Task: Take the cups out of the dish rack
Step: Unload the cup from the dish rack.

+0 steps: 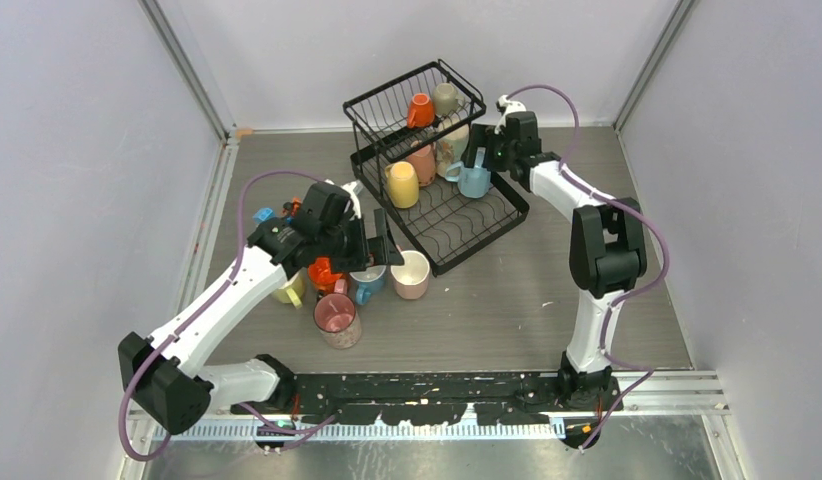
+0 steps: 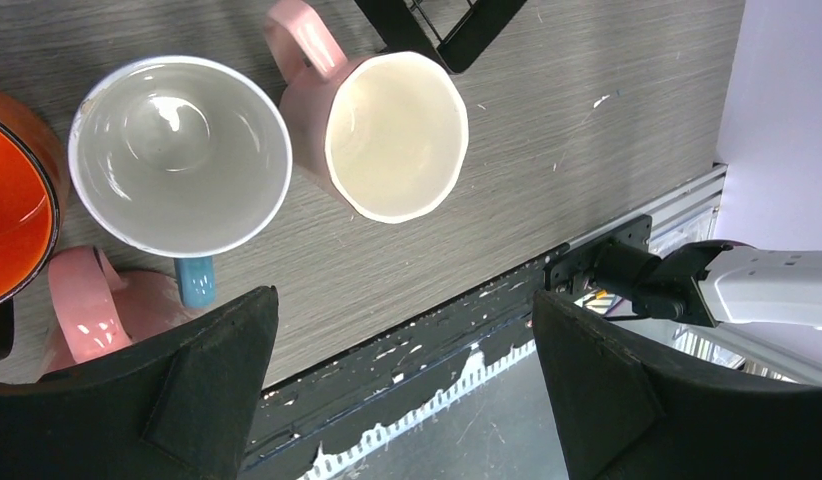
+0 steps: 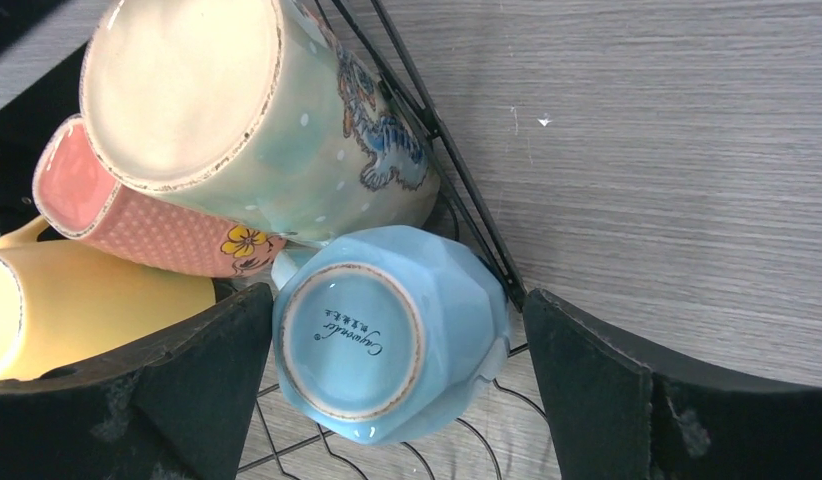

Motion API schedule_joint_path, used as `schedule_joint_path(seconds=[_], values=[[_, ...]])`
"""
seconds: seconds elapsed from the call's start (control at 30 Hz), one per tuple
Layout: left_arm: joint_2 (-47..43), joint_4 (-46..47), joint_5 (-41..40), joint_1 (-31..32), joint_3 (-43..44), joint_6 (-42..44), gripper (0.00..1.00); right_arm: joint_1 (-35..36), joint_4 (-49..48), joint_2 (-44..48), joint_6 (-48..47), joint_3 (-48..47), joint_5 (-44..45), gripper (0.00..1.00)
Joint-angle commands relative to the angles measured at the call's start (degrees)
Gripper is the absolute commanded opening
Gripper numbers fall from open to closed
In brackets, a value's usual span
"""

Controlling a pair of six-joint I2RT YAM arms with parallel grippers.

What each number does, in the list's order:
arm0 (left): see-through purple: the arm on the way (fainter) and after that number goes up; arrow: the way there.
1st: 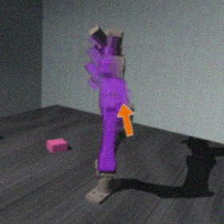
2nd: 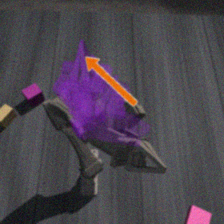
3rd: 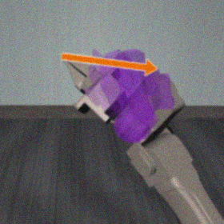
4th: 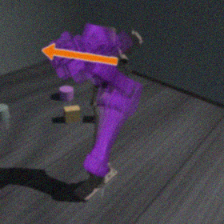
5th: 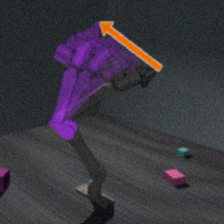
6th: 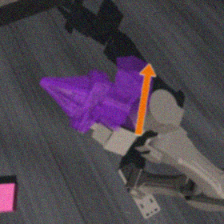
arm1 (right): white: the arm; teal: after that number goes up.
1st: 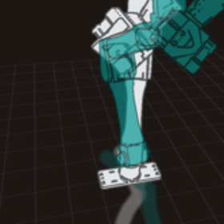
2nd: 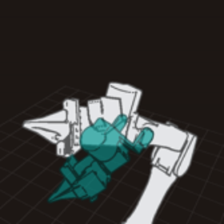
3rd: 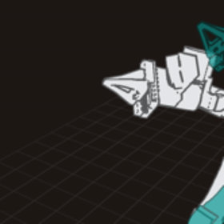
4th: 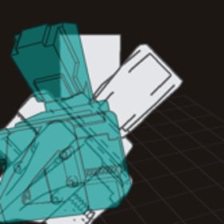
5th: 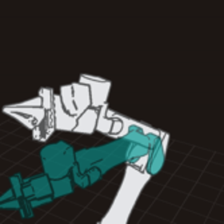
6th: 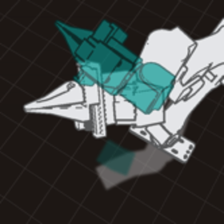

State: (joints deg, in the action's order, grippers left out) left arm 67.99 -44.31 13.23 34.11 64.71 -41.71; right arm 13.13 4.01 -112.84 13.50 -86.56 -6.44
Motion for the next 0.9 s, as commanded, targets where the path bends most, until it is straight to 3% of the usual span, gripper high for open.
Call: schedule_joint_path(seconds=[0.0,0.5,0.8,0.87], values=[[-0.2,3.2,0.3,-0.2,1.8,-1.3,1.0,1.2,-4.6,-0.1,0.1,0.3,-0.3,0.97],[-1.1,4.3,-0.6,-0.2,0.3,-2.2,1.0,3.5,-3.6,6.2,0.7,7.0,10.0,0.64],[-0.9,6.9,0.2,-0.3,-1.2,-3.4,1.0,4.5,-0.4,14.5,4.4,14.2,13.0,0.63],[-1.0,7.2,0.3,-0.2,-1.4,-3.6,1.0,5.2,0.1,15.0,5.0,15.1,13.6,0.67]])
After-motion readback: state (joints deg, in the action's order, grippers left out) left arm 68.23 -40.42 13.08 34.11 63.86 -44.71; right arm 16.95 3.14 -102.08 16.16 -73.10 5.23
